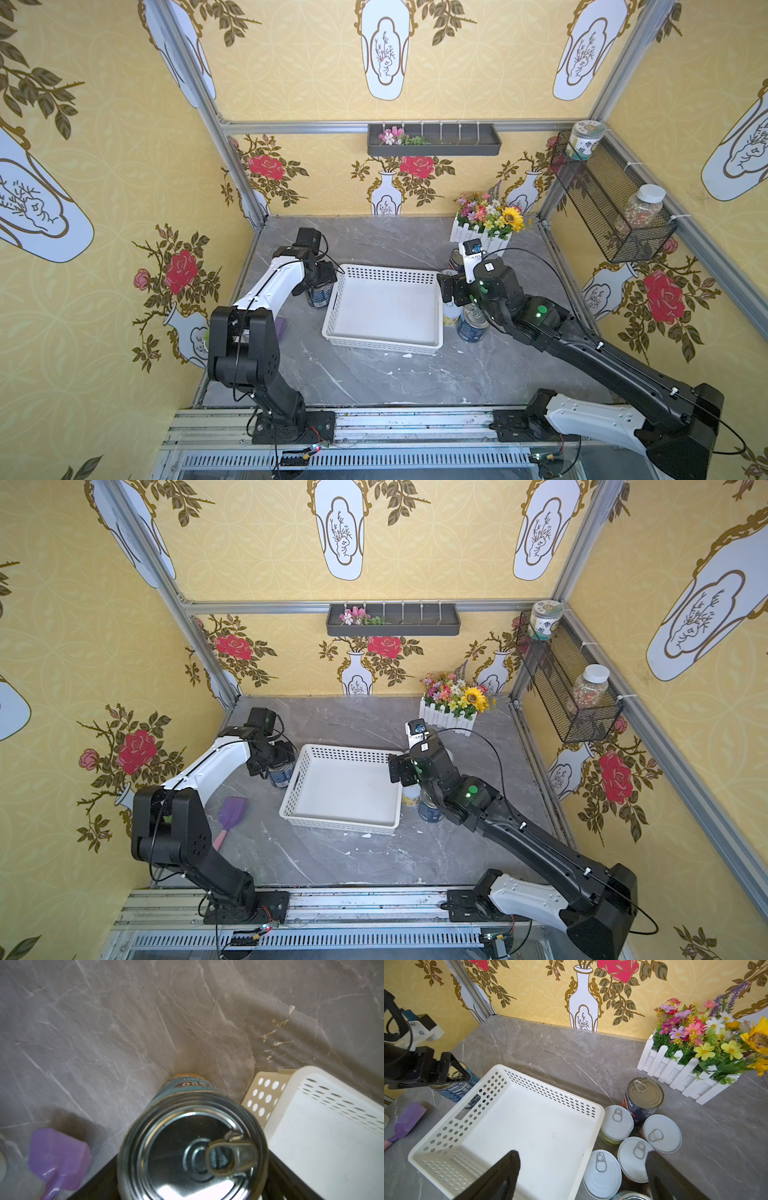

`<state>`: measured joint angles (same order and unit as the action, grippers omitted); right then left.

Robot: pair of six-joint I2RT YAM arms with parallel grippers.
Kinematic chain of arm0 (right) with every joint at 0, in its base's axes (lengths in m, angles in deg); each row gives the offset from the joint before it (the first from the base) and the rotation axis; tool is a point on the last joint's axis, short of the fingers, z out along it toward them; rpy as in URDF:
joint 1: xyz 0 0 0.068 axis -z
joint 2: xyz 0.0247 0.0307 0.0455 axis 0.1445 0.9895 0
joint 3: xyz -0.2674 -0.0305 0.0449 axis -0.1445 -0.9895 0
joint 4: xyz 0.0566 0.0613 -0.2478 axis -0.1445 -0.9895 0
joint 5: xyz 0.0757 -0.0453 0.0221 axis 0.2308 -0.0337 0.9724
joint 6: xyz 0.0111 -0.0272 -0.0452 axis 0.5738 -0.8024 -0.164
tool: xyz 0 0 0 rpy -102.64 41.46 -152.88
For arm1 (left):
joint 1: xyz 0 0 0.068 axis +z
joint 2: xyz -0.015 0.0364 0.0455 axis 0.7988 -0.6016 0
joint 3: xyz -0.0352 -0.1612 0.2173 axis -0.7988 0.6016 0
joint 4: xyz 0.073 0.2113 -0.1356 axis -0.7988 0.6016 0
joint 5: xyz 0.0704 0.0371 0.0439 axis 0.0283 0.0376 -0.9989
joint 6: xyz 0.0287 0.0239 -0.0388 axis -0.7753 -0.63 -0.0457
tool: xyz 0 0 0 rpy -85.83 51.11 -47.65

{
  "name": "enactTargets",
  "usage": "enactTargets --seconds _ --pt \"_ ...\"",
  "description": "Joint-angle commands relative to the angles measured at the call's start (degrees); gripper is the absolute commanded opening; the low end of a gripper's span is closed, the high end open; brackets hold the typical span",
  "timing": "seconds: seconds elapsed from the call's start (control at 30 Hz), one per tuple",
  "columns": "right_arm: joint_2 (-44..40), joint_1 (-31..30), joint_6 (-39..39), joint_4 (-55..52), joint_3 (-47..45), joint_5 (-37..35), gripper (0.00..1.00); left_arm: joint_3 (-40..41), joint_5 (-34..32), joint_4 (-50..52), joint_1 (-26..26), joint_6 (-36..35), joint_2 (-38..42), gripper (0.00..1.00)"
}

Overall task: Put the canned food in the basket
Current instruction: Pick up the canned food from the center of the board, then place the canned food in the basket.

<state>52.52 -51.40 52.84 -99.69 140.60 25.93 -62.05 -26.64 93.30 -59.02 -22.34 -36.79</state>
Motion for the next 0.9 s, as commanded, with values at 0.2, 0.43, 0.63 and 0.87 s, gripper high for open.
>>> enactTargets --seconds 0.2,0.43,0.63,0.87 --pt "0.97 0.0 -0.16 0.41 0.8 -0.33 0.97 2.37 -0.15 -5.42 0.09 0.68 12.51 0.68" --pt "-0.13 0.0 -0.09 0.28 0.7 -1.01 0.97 3.39 5.14 -8.13 0.11 0.63 16.39 0.68" --pt "-0.78 -0.06 -0.18 0.41 0.44 -1.0 0.97 4.3 8.96 -9.9 0.03 0.59 18.5 0.68" --pt "-0.61 0.0 -0.39 0.35 0.54 -1.53 0.97 4.33 13.44 -12.1 -1.85 0.65 19.7 0.68"
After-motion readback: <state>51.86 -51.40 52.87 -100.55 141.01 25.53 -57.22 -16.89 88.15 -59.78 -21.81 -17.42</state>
